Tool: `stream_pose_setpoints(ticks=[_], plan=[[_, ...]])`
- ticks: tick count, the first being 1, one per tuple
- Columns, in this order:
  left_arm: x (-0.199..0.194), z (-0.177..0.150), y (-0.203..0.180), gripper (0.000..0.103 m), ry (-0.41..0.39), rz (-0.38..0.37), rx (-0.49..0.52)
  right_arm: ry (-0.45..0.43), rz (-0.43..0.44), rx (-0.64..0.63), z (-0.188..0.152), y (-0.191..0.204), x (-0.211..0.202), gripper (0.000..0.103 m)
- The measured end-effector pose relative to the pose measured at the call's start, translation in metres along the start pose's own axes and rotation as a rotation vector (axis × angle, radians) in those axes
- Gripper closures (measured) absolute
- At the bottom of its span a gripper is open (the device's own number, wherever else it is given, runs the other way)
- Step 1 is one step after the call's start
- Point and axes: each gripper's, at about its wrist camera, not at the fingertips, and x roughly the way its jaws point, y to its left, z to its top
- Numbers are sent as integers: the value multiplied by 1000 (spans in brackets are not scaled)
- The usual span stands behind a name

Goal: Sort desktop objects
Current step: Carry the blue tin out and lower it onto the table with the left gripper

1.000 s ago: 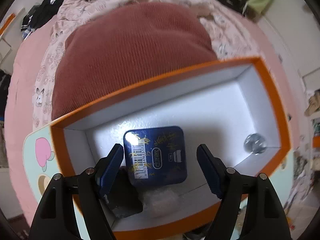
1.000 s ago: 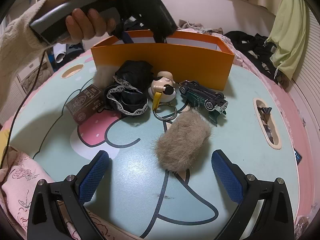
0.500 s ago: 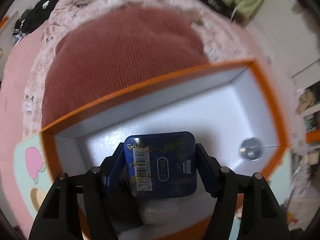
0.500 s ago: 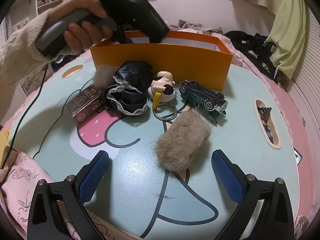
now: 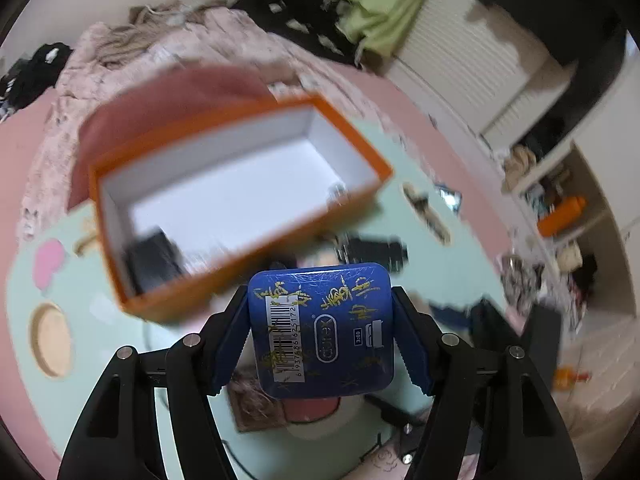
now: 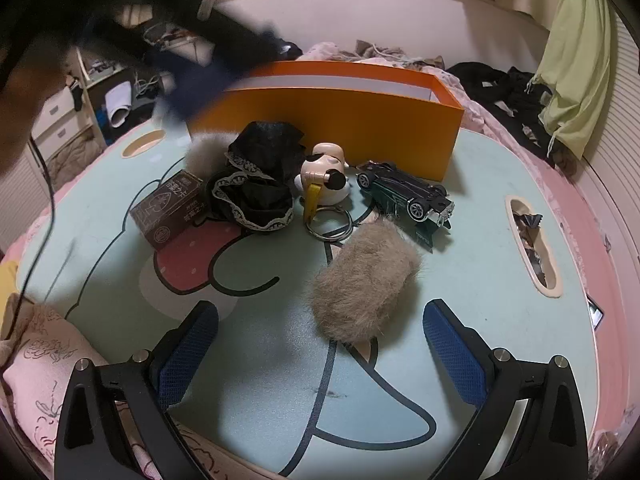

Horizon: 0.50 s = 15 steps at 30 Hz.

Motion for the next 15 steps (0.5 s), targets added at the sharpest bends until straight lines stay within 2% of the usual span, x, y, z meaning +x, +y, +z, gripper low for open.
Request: stream_pose_setpoints(ticks=[3,6,12,15], plan=[[15,-10,1,35,2,-20,3,0,0,0,0,-1,0,0],[19,-17,2,35,-31,-30,-23,-1,2,1,0,-2,0,0],[-17,-28,11,33,-184,-31,-32,-2,-2,6,0,-4,-4,0],[-33,-46,23,33,-227,26,-66,-2,-3,7,0,-4,-5,0]])
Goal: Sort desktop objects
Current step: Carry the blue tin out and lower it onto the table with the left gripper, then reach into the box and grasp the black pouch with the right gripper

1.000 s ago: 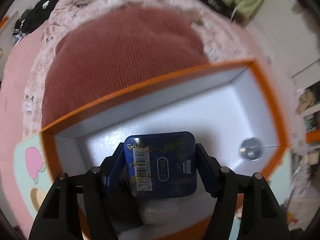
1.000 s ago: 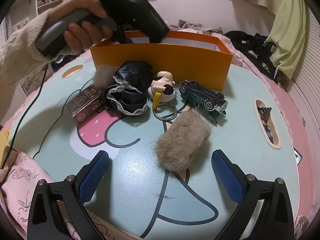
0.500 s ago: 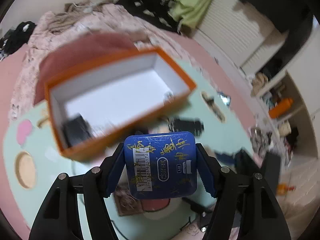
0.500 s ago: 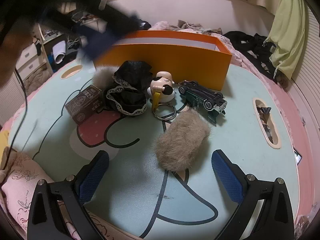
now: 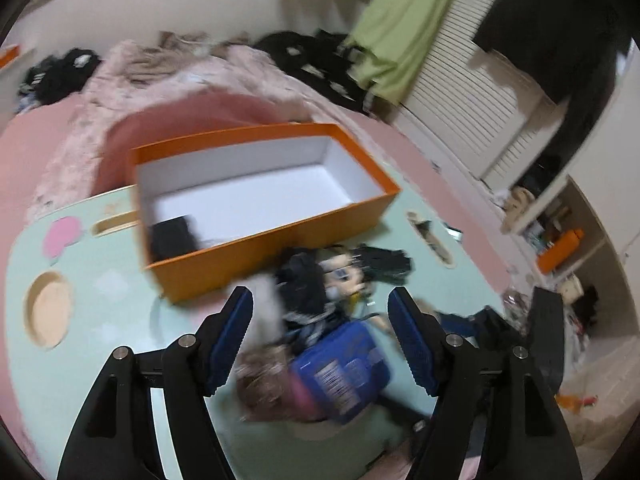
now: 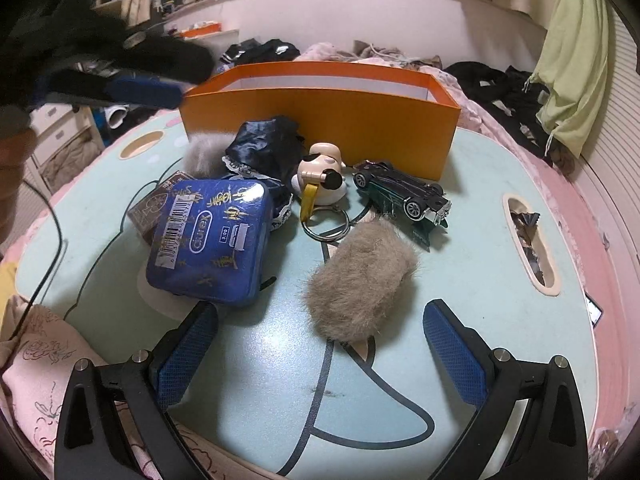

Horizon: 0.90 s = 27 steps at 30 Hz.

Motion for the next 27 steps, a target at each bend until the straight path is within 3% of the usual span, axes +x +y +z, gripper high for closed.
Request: stream_pose_setpoints(ticks=[5,11,16,18,23,27], plan=[[-17,-40,15,33,-4,108,18,-3,-3,8,-1,-1,-3,0],[-6,-84,23,33,60,179,27,-102,-2,14,11,-3,-29,0],[12,-100,15,32,69,253,55,-133,75,56,40,-14,-38,0],[17,-101,10,24,67,268,68,-134,136,87,62,-20,-38,1],[27,-104,-2,0,84,282,113,-54,341,190,125,-24,-17,18],[29,-105,-1,0,88,268,107,86,418,247,173,-15,26,33]])
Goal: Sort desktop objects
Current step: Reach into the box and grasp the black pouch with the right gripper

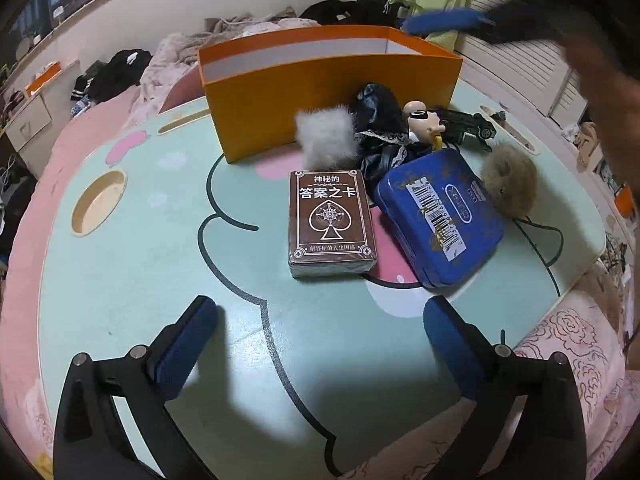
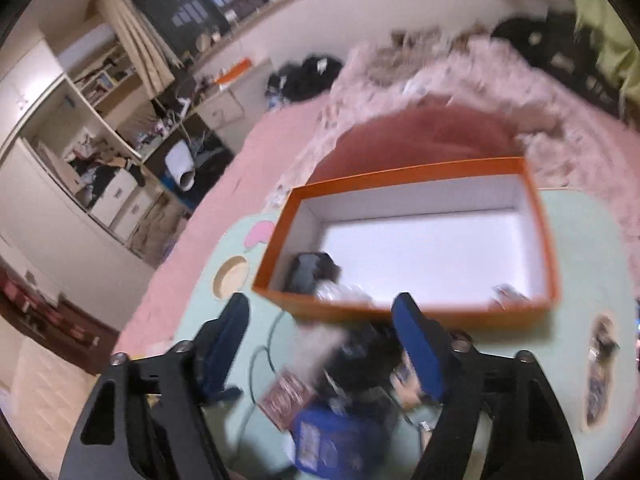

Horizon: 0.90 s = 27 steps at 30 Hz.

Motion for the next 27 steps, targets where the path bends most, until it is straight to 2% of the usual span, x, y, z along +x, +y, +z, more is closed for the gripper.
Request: stream_pose_setpoints(ticks=[2,5,11,15,17,19,27], plan=[[1,-1,0,0,-3,-1,0,75,-28,7,20,5,29,34],[1,-2,0,0,-4,-4,2,182,-14,17,33,13,74,40],[2,-2,0,0,-10,-12,4,325,-111,-50,30,28,135,44],[1,-1,1,0,-11,-17,6,349,-96,-43,33,23,145,44],[0,0,1,0,-12,-19,7,341,-107,-26,35,17,140,47],[0,0,1,0,-12,-21,8,337,-101,-8,40,11,136,56],[0,0,2,0,-12,-28,13,292,-139,91,45,-22,114,56]])
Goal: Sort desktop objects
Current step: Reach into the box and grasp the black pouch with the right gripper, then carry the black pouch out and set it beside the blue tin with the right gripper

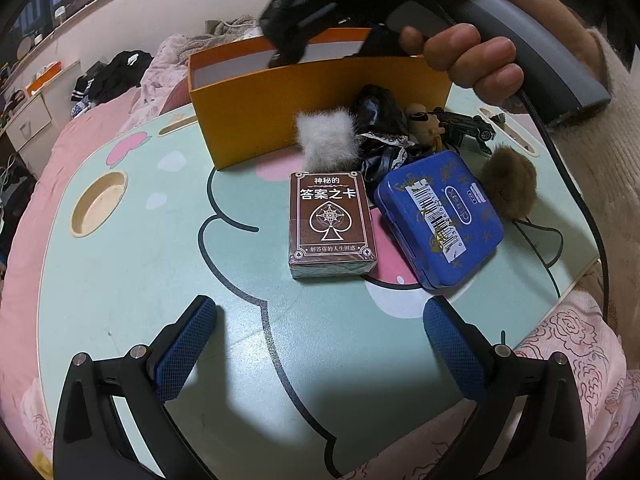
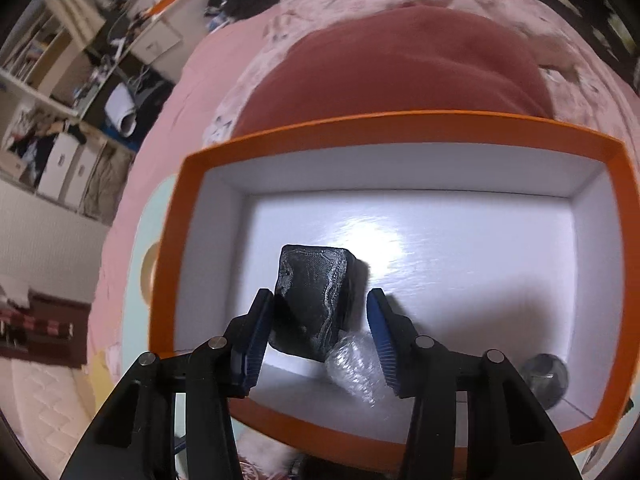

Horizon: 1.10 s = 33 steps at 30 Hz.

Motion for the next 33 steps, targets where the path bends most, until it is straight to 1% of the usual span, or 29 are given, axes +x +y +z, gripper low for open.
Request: stream_pose_setpoints(ticks=[3,5,7,9,11,12,13,14,15,16,18,20,22,23,25,27,30,33], plan=[[0,0,0,0,0,-2,1,-44,24,22,-1,-5,-11,54],[0,0,0,0,0,-4,2,-46,38,11,-2,0,-14,51],[0,0,0,0,0,-6,3,-48,22,-15,-3,9,-14,44],[0,0,0,0,0,-7,4,-43,-10,-23,-2,21,-7,42],[0,0,0,0,0,-9,5,-21,-40,-18,-1,22,2,43],[0,0,0,0,-1,-10,5,-9,-64,-23,-2,21,8,43],[0,0,0,0,0,-11,6,5,-94,-33,-2,22,14,48],[0,0,0,0,1,-12,5,-23,-133,-55,-3,25,15,56],[-1,0,0,0,-1,-12,6,-24,-161,-63,-3,26,15,63],[-1,0,0,0,-1,-13,6,-31,-168,-66,-4,26,14,63],[-2,0,-1,0,-1,-13,7,-42,-111,-48,-5,23,10,63],[-3,0,-2,0,-2,-15,7,-104,-67,-41,-9,19,-4,63],[-2,0,-1,0,-1,-17,8,-177,-21,-33,-13,17,-24,63],[-2,0,-1,0,-1,-18,9,-218,20,-32,-17,16,-41,63],[-2,0,-1,0,-1,-20,10,-270,65,-33,-28,14,-66,63],[-2,0,-1,0,-1,-21,11,-306,83,-44,-42,12,-89,63],[-3,-1,-2,0,-1,-23,11,-319,93,-57,-68,11,-109,63],[-4,-1,-3,0,0,-24,12,-291,119,-48,-104,0,-116,62]])
